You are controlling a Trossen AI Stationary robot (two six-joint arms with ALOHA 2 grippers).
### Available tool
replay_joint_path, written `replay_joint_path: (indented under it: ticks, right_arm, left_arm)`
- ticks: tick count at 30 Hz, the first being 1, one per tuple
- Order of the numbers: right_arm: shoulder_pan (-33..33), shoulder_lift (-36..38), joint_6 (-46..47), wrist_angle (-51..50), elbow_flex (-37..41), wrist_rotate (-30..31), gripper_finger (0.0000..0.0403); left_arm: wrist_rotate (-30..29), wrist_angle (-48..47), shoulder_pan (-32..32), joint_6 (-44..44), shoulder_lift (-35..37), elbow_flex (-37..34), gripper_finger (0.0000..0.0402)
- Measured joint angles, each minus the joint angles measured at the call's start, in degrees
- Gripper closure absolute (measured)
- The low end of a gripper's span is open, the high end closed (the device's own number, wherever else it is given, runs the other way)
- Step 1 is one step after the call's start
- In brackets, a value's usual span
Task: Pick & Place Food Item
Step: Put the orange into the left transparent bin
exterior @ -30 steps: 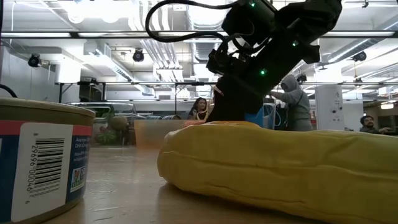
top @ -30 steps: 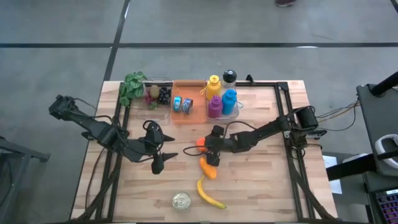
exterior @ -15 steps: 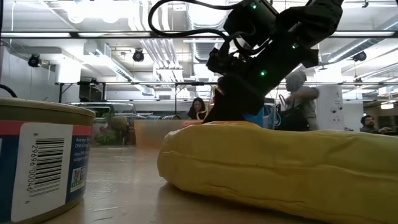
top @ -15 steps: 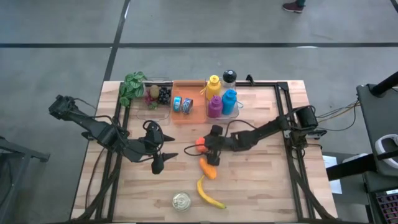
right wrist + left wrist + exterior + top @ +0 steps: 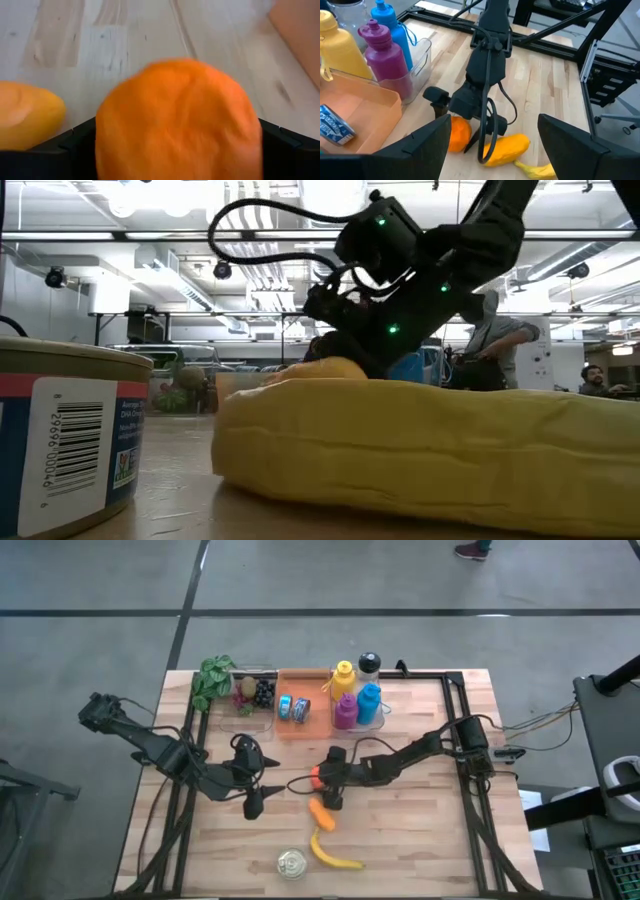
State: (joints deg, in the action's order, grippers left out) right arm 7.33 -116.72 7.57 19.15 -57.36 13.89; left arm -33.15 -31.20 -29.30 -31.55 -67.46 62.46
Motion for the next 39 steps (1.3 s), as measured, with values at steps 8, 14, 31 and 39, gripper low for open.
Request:
replay_joint_path:
  ticks: [8,14,31,39]
  right_arm:
    - [-0.1,0.2,-2.3,-0.2,-0.9,0.2,0.0046]
    - [-0.1,0.3,-2.6,-0.5,-1.1,0.2,0.0084]
    - [-0.1,0.4,1.4,-0.5,-1.4,-2.4,0.0112]
    - [-0.1,1.1,1.9,-0.6,-1.4,-2.4,0.0111]
  left_arm:
    - [0.0,-1.3,0.0,0.0,0.0,0.0,0.0096]
    - [0.0,-1.4,0.0,0.0,0.0,0.0,0.0102]
    - [0.0,-1.4,0.0,0.0,0.0,0.0,0.0101]
    - [0.0,-1.4,0.0,0.0,0.0,0.0,0.0097]
